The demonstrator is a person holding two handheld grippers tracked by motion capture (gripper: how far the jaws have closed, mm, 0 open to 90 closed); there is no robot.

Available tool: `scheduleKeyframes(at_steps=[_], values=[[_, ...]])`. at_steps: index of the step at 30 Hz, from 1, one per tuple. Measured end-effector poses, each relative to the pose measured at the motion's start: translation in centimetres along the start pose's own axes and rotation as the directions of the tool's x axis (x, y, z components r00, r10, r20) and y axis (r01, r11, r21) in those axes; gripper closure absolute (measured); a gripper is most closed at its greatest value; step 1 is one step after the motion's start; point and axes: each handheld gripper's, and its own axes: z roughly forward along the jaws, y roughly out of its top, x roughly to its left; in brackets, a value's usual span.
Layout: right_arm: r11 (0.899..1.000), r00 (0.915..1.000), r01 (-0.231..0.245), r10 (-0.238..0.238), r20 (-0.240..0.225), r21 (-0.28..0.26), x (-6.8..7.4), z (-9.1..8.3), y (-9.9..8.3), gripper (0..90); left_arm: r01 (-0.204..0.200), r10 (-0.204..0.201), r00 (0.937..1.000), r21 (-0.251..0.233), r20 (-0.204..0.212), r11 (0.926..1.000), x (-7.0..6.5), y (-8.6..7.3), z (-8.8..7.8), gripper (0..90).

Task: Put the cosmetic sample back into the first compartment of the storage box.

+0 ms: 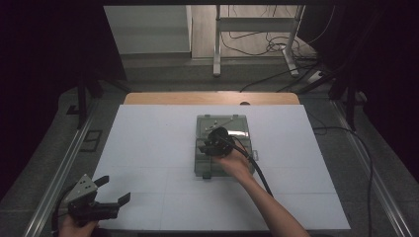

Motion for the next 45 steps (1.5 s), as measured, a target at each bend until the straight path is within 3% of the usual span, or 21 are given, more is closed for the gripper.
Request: scheduleKeyframes(at_steps=[4, 19, 35, 45], values=[[1.0, 0.9999, -0.011, 0.01, -0.004, -0.017, -0.1, -0.5, -0.1, 59.6, -0.002, 0.002, 1.0, -0.001, 0.002, 1.0, 0.0, 0.0, 0.0, 2.7], [1.0, 0.9999, -0.005, 0.005, 0.012, 0.004, 0.4, -1.3, -0.4, 49.5, -0.001, 0.001, 1.0, -0.003, 0.005, 1.0, 0.0, 0.0, 0.0, 2.7], [1.0, 0.9995, -0.024, 0.024, -0.019, 0.015, 0.4, -3.0, -0.6, 40.8, -0.002, 0.002, 1.0, -0.004, 0.005, 1.0, 0.1, 0.1, 0.1, 2.7], [0.999, 0.9993, -0.001, 0.002, -0.037, 0.035, 0.8, -3.9, -1.0, 33.1, -0.004, 0.004, 1.0, -0.002, 0.002, 1.0, 0.0, 0.1, 0.1, 2.7]])
